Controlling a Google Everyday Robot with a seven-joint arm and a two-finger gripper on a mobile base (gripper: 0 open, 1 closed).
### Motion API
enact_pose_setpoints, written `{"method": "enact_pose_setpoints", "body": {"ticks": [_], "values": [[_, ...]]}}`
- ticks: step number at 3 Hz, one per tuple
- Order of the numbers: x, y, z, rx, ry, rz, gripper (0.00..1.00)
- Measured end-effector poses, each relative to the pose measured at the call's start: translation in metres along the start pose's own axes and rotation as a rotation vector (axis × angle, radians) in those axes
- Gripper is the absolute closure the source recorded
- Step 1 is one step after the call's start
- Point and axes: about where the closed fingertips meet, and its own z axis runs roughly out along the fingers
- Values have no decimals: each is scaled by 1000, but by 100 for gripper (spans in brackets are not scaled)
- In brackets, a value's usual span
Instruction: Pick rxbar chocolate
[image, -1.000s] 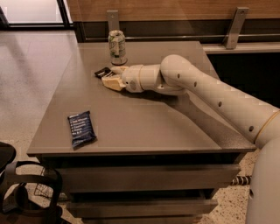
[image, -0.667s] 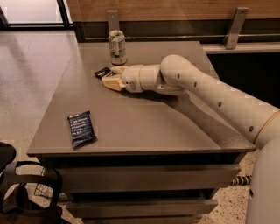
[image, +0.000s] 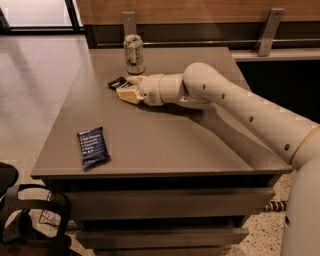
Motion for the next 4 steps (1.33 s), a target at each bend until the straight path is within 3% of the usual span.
{"method": "enact_pose_setpoints", "body": {"ticks": [2,3,4], "values": [[0,0,0,0,0,0,100],[-20,5,-9,-32,-6,-57,100],[-81,20,-39,-105,-19,-228,100]]}}
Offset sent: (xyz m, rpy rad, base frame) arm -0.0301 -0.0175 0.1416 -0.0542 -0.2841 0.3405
